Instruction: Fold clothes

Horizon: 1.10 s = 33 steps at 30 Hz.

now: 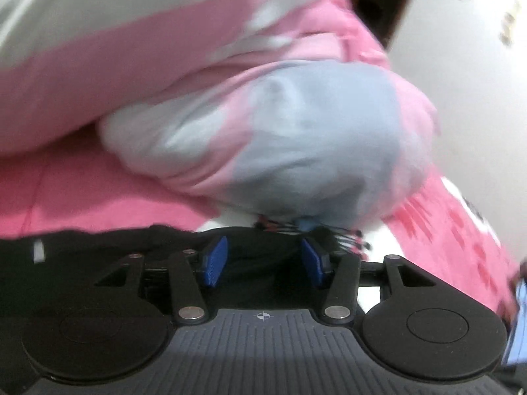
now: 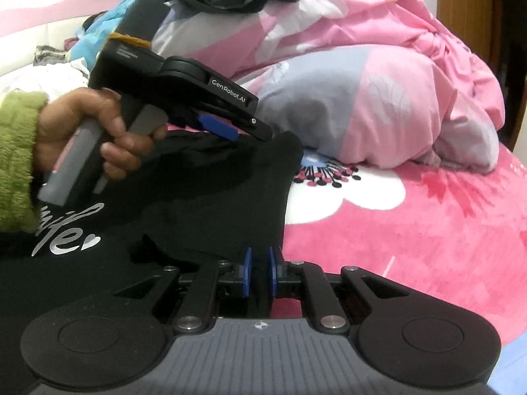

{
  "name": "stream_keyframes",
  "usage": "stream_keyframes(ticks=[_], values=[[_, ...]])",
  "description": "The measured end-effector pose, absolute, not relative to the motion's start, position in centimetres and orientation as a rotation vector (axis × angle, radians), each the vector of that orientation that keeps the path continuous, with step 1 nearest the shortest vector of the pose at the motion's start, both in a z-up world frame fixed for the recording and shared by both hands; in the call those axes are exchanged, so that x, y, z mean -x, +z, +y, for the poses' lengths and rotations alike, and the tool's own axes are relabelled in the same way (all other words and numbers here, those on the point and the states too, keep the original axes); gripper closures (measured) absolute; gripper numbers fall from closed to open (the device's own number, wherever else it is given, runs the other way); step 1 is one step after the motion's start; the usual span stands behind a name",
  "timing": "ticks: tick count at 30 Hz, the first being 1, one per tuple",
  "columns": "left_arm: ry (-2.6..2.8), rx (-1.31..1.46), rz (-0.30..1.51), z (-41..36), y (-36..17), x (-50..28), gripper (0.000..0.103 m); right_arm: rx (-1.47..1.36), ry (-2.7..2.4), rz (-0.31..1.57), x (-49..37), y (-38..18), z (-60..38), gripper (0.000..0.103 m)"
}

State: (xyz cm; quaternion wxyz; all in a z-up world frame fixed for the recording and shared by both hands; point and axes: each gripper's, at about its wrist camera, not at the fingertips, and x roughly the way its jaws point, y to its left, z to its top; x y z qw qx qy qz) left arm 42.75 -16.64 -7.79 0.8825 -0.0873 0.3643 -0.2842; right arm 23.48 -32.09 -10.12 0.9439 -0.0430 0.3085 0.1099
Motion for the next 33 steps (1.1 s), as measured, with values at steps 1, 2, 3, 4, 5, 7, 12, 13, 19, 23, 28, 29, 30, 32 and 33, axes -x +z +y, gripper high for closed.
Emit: stream_keyframes(ticks=[1, 2, 3, 4, 5, 7, 12, 13, 19, 23, 28, 29, 30, 32, 33], values=[[-0.596, 0.196, 0.759, -16.1, -7.9, -42.8, 0.054, 0.08, 0.226, 0.632, -23.5, -10.2, -32.2, 0.092], [-0.601, 0.206, 0.756, -15.6, -8.0, -42.8, 0.054, 0.072, 0.226, 0.635, -23.6, -10.1, -32.3, 0.092], [-0.606, 0.201, 0.746, -15.1, -8.0, -42.7, 0.054, 0.065, 0.227, 0.637, -23.6, -10.1, -32.4, 0.092], [-0.62, 0.188, 0.737, -14.8, -8.0, -42.5, 0.054, 0.059, 0.227, 0.639, -23.7, -10.2, -32.5, 0.092], [-0.638, 0.167, 0.734, -14.8, -8.1, -42.4, 0.054, 0.055, 0.227, 0.64, -23.8, -10.2, -32.5, 0.092], [-0.664, 0.105, 0.737, -15.3, -8.4, -42.2, 0.054, 0.055, 0.226, 0.641, -23.8, -10.2, -32.5, 0.092], [-0.744, -0.03, 0.696, -16.9, -9.1, -41.1, 0.055, 0.053, 0.228, 0.642, -23.9, -10.2, -32.5, 0.092], [-0.752, -0.052, 0.687, -17.1, -9.2, -40.8, 0.055, 0.054, 0.228, 0.642, -23.8, -10.2, -32.5, 0.092], [-0.808, -0.162, 0.629, -17.3, -9.3, -39.3, 0.058, 0.054, 0.228, 0.642, -23.8, -10.3, -32.5, 0.091], [-0.837, -0.215, 0.605, -17.3, -9.4, -38.7, 0.06, 0.054, 0.227, 0.642, -23.8, -10.3, -32.5, 0.091], [-0.856, -0.249, 0.58, -17.5, -9.4, -38.0, 0.071, 0.054, 0.227, 0.642, -23.8, -10.3, -32.5, 0.091], [-0.865, -0.259, 0.57, -17.5, -9.3, -37.7, 0.074, 0.055, 0.227, 0.642, -23.8, -10.3, -32.4, 0.091], [-0.872, -0.272, 0.56, -17.6, -9.3, -37.4, 0.077, 0.055, 0.227, 0.642, -23.8, -10.3, -32.5, 0.091], [-0.884, -0.299, 0.546, -17.8, -9.4, -36.9, 0.079, 0.055, 0.228, 0.642, -23.8, -10.3, -32.5, 0.091], [-0.886, -0.306, 0.547, -17.9, -9.5, -36.9, 0.08, 0.055, 0.228, 0.642, -23.8, -10.3, -32.5, 0.091]])
